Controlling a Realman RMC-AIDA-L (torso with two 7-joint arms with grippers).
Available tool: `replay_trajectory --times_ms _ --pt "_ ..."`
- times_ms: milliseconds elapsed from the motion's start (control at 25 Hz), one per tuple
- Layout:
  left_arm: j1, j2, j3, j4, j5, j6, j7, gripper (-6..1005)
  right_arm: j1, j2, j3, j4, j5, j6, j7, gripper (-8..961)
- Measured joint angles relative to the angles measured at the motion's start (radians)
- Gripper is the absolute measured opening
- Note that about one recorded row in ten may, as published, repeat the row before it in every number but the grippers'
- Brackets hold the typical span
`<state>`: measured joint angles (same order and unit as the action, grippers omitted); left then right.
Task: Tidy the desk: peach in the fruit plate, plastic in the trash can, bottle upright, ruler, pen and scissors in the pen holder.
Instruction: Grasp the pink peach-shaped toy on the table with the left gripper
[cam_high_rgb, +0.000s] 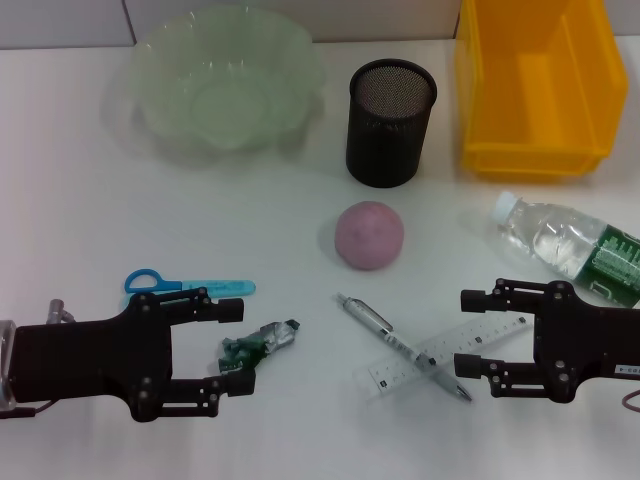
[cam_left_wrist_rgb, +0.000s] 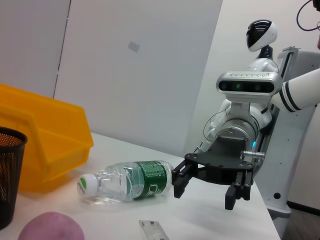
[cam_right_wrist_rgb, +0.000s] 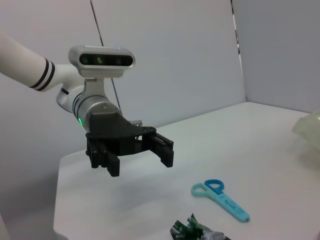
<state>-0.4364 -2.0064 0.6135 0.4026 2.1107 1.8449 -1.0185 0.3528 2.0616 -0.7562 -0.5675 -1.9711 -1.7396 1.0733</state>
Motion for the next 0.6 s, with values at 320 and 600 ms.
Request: replay_trajectory --times_ms 320,600 --pt "0.002 0.000 0.000 0.001 0.000 0.000 0.000 783 0.000 0.000 0.000 0.000 0.000 0.000 0.000 736" --pt "0.004 0.000 0.000 0.001 0.000 0.002 0.000 782 0.000 0.000 0.000 0.000 0.000 0.000 0.000 736"
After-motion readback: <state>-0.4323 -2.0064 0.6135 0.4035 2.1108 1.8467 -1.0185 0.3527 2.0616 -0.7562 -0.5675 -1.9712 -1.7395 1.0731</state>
